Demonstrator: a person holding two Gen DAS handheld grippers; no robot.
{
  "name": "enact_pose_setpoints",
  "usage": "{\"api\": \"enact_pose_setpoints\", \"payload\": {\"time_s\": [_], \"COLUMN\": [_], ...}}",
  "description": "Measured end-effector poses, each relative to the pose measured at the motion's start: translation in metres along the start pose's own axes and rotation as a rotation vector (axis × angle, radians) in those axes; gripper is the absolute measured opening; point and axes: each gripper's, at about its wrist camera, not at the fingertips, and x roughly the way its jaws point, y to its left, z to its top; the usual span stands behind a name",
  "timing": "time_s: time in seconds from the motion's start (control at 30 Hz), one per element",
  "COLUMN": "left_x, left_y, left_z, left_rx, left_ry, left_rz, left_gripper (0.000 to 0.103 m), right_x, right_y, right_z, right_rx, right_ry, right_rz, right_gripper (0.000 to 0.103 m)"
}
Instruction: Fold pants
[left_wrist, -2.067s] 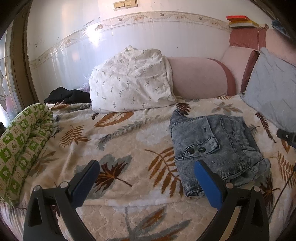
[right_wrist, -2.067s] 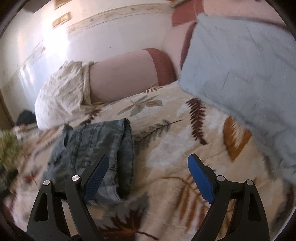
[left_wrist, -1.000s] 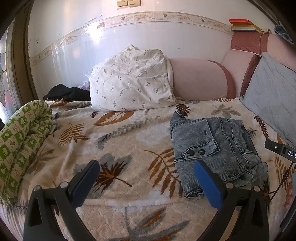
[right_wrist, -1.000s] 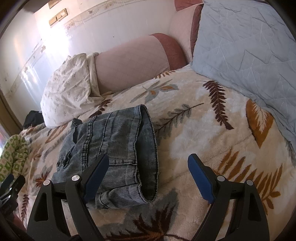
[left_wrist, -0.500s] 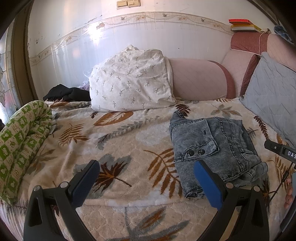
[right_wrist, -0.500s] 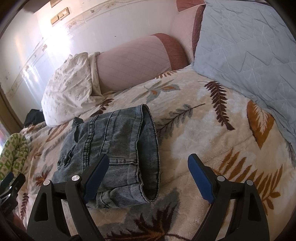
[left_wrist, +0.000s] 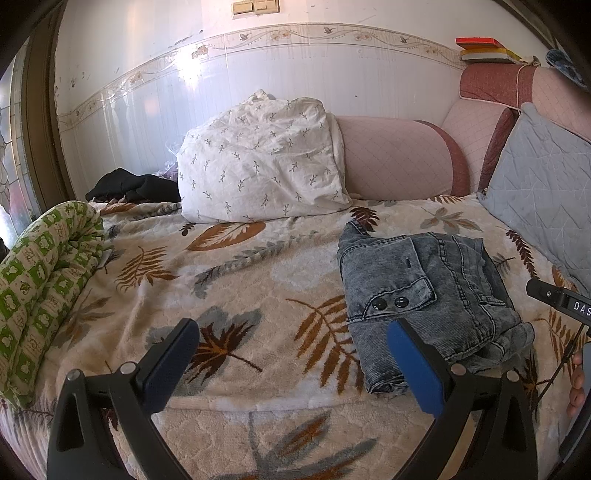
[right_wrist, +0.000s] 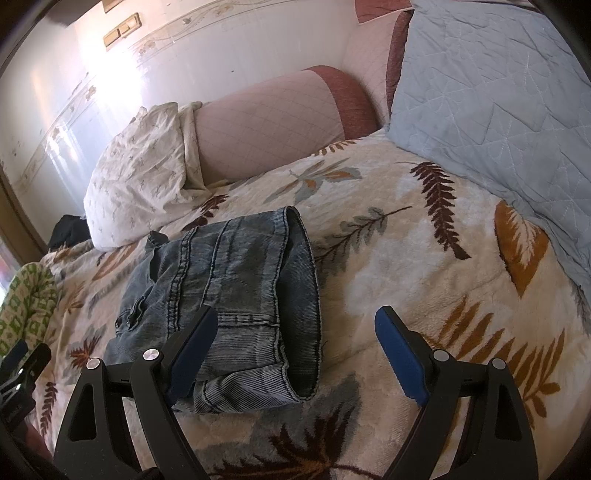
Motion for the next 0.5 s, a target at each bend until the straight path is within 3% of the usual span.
{"api": "enact_pose_setpoints", "payload": {"time_s": [0.37, 0.5], "left_x": [0.003, 0.022], "left_y": [0.000, 0.004], "left_z": [-0.002, 0.006], "left_rx": [0.007, -0.037], "left_ry": [0.013, 0.083], "left_rz": [0.004, -0.047], "left_gripper": [0.103, 0.103], "right_x": [0.000, 0.002], "right_y": [0.001, 0.000], "right_z": [0.000, 0.002], "right_rx": [0.000, 0.010], "right_ry": [0.001, 0.002], "right_rz": [0.005, 0.021], "right_gripper": [0.087, 0.087]}}
